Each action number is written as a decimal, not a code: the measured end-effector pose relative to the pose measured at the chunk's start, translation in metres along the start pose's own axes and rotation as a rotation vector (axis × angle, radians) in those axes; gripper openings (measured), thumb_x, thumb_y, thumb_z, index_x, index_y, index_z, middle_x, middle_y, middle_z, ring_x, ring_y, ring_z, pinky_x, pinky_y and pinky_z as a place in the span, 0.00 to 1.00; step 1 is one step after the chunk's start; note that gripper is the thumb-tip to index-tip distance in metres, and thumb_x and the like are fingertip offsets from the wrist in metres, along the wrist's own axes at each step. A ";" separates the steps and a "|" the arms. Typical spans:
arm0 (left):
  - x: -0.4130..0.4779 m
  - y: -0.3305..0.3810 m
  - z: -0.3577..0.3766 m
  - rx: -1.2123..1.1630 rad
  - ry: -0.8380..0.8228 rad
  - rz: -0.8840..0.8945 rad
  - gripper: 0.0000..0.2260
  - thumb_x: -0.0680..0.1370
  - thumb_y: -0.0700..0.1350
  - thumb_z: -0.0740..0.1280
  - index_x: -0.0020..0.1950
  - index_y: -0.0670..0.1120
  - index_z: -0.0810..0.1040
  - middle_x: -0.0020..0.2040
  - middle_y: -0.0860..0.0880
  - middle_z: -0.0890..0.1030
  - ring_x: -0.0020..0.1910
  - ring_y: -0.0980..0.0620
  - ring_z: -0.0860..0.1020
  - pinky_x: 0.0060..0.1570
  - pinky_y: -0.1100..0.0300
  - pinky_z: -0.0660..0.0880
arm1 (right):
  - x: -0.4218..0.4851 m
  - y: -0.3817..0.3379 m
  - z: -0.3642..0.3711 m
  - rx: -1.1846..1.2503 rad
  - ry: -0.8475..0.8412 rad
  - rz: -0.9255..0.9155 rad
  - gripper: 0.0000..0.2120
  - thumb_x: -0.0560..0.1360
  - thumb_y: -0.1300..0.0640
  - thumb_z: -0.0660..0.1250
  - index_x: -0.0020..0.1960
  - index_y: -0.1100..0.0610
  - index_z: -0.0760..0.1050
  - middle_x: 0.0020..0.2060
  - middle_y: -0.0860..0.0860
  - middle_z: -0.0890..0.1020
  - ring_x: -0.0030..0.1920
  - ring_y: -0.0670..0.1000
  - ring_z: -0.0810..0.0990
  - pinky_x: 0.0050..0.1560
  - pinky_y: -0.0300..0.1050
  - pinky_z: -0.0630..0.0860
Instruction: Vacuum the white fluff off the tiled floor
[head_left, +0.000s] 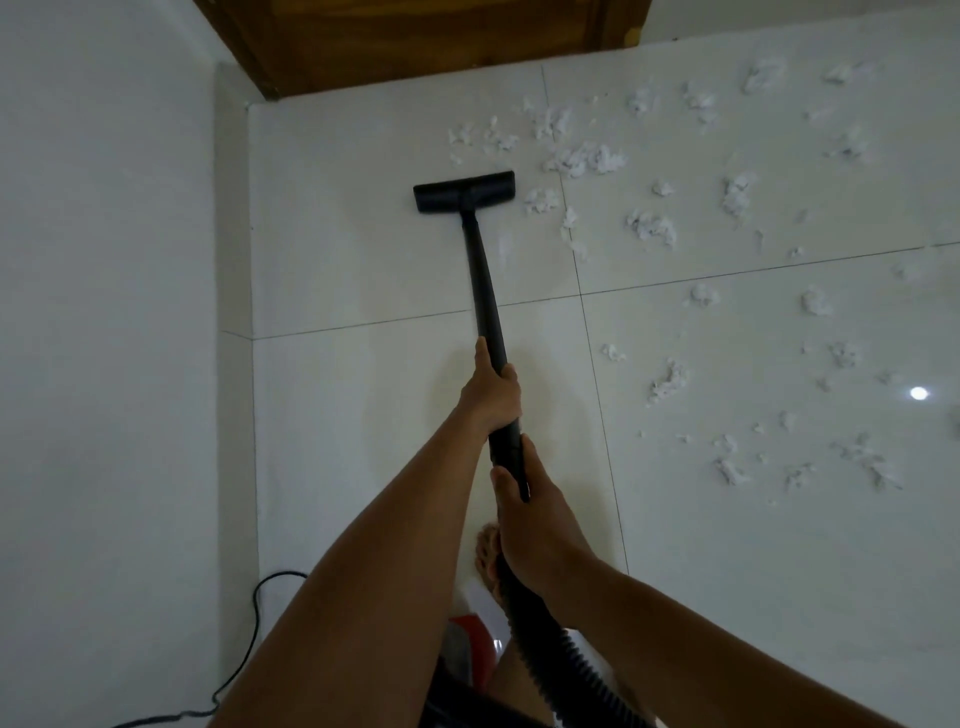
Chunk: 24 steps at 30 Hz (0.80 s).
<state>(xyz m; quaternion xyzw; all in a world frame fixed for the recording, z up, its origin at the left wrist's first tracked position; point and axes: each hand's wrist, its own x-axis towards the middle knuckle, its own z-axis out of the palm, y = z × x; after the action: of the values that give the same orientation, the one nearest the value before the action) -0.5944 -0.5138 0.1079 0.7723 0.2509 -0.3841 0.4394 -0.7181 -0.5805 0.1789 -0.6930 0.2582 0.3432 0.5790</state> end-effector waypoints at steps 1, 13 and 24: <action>0.002 0.003 -0.003 0.007 0.000 0.002 0.29 0.86 0.50 0.52 0.83 0.58 0.40 0.64 0.38 0.78 0.57 0.39 0.81 0.62 0.42 0.77 | 0.002 -0.005 0.002 0.008 0.001 0.003 0.25 0.86 0.49 0.53 0.80 0.36 0.51 0.32 0.52 0.75 0.19 0.39 0.71 0.21 0.32 0.70; 0.047 0.014 -0.020 0.041 0.005 0.008 0.29 0.86 0.51 0.52 0.82 0.60 0.39 0.60 0.39 0.80 0.51 0.41 0.82 0.60 0.43 0.79 | 0.047 -0.018 0.016 0.093 0.026 0.077 0.26 0.86 0.47 0.54 0.80 0.32 0.49 0.36 0.56 0.78 0.28 0.48 0.77 0.25 0.36 0.75; 0.082 0.035 -0.028 0.029 0.000 0.007 0.29 0.86 0.51 0.51 0.82 0.60 0.38 0.60 0.35 0.80 0.55 0.36 0.82 0.58 0.42 0.80 | 0.085 -0.033 0.010 0.031 0.051 0.059 0.26 0.86 0.45 0.53 0.79 0.32 0.47 0.34 0.54 0.78 0.21 0.43 0.76 0.25 0.36 0.76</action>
<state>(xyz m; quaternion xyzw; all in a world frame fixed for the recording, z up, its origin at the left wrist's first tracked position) -0.5112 -0.5029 0.0672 0.7794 0.2424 -0.3861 0.4298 -0.6414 -0.5608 0.1321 -0.6847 0.2983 0.3383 0.5725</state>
